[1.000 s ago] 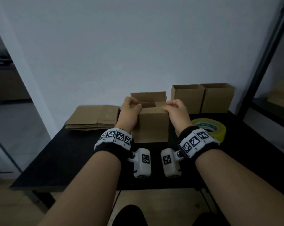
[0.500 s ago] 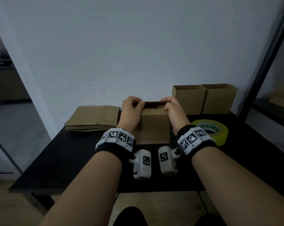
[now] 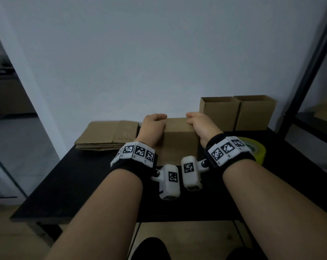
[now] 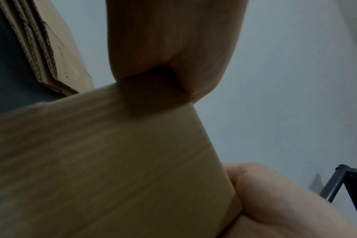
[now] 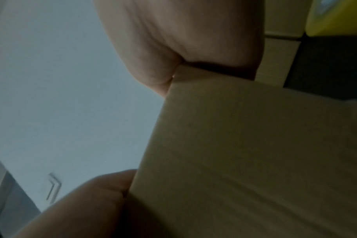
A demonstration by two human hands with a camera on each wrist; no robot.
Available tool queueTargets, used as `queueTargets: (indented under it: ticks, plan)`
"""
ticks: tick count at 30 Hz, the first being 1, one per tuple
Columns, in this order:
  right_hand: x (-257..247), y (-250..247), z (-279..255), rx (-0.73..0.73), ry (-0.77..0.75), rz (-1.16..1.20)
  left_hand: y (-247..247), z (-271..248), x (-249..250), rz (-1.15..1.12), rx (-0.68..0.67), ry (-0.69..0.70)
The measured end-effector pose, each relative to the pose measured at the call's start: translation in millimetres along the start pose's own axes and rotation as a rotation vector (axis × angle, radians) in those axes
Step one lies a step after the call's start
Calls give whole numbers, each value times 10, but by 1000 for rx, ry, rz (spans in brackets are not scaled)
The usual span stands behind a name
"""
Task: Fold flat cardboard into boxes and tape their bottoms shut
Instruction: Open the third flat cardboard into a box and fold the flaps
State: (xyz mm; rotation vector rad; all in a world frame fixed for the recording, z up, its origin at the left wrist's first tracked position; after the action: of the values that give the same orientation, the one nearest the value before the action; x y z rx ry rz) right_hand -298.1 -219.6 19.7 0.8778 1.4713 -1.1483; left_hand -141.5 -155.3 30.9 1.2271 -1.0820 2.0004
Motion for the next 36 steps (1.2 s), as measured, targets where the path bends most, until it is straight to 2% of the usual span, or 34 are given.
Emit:
queueTargets:
  ticks: [3,12,18,22,29,32,34,36]
  plan:
    - [-2,9,6,27,5,-28,42,58,-68,-36,-44,-82]
    - [70,20,120,73,-32,27,90,113,-222,-139,-27,-132]
    - [17,42,93,-6,-18,-80,74,102,-225,-155,-15,-147]
    - [-14,-43,48,21,-39,-116,0,53,-154,-120,50,-100]
    - [5,-232,-40,239,-55,-201,-65,-175,57,81,213,16]
    - [53,-334,-56,288,14,-185,-75,-311,248,416,306,163]
    - [71,-373,-51,291,36,-152,-10,-361,354,507,298,271]
    - [86,-406,-36,282,46,-109,17,-308,338,463,248,282]
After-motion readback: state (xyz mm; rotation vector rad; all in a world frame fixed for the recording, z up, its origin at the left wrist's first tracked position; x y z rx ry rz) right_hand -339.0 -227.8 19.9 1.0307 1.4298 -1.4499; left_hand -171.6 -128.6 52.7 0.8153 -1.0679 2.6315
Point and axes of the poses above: each hand's wrist, its own z-axis towards the middle knuckle, its own y-axis out of the palm, x = y × z, the point moved 10 cm from there along z, towards the middle knuckle, and after that the axes turned 2 degrees about y, right-handed, at the moved point
